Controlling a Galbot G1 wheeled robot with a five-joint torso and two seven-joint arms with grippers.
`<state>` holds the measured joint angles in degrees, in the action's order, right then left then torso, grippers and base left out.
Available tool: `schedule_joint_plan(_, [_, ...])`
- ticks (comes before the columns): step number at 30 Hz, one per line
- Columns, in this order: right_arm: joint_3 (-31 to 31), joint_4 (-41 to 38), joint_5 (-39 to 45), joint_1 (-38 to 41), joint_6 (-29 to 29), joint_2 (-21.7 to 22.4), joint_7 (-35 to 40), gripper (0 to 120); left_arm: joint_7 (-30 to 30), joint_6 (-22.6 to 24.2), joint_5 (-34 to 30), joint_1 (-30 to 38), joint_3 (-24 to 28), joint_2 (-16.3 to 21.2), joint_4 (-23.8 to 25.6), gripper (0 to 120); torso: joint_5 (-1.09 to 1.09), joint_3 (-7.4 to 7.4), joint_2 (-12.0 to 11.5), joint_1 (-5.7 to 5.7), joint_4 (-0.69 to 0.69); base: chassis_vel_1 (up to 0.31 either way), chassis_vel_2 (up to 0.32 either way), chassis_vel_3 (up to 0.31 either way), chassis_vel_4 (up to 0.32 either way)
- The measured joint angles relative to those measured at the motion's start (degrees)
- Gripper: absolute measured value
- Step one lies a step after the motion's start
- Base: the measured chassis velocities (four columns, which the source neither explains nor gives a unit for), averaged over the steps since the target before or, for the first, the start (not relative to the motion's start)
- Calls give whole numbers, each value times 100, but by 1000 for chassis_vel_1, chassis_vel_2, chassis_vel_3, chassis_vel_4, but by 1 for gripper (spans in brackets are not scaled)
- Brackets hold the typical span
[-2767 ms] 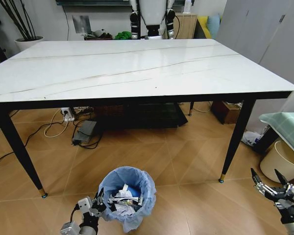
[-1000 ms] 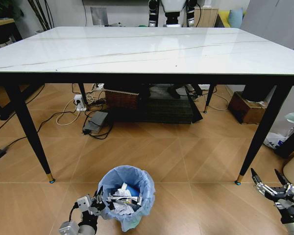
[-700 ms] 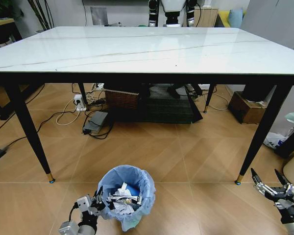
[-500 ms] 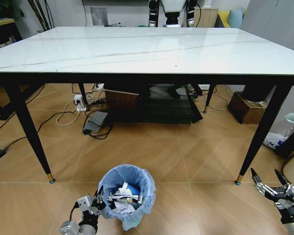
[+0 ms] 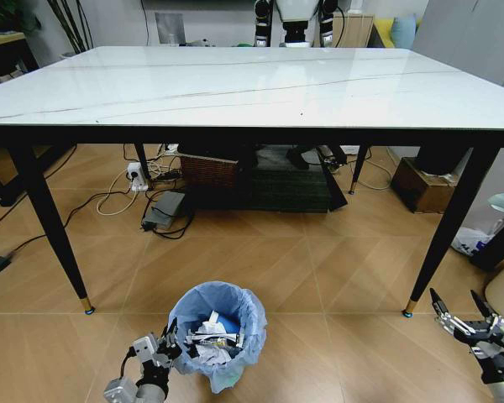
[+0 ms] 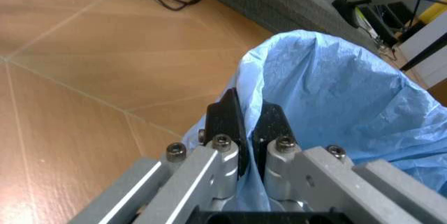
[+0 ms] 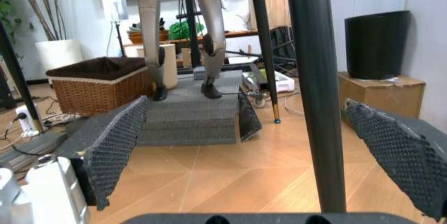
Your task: Pick up the trash bin and place the trash from the table into it.
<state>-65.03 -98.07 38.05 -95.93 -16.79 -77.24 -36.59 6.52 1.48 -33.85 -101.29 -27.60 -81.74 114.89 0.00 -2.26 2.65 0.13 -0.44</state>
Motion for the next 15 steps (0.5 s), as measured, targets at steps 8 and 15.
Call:
schedule_joint_plan(8, [0, 0, 0, 0, 0, 0, 0, 100, 1, 6, -201, 176, 45, -10, -189, 0, 0, -5, 6, 2, 0, 0, 0, 0, 0])
schedule_joint_plan(15, [0, 0, 0, 0, 0, 0, 0, 100, -3, -11, -296, 278, 78, -37, -347, 0, 0, -8, 10, 3, 0, 0, 0, 0, 0])
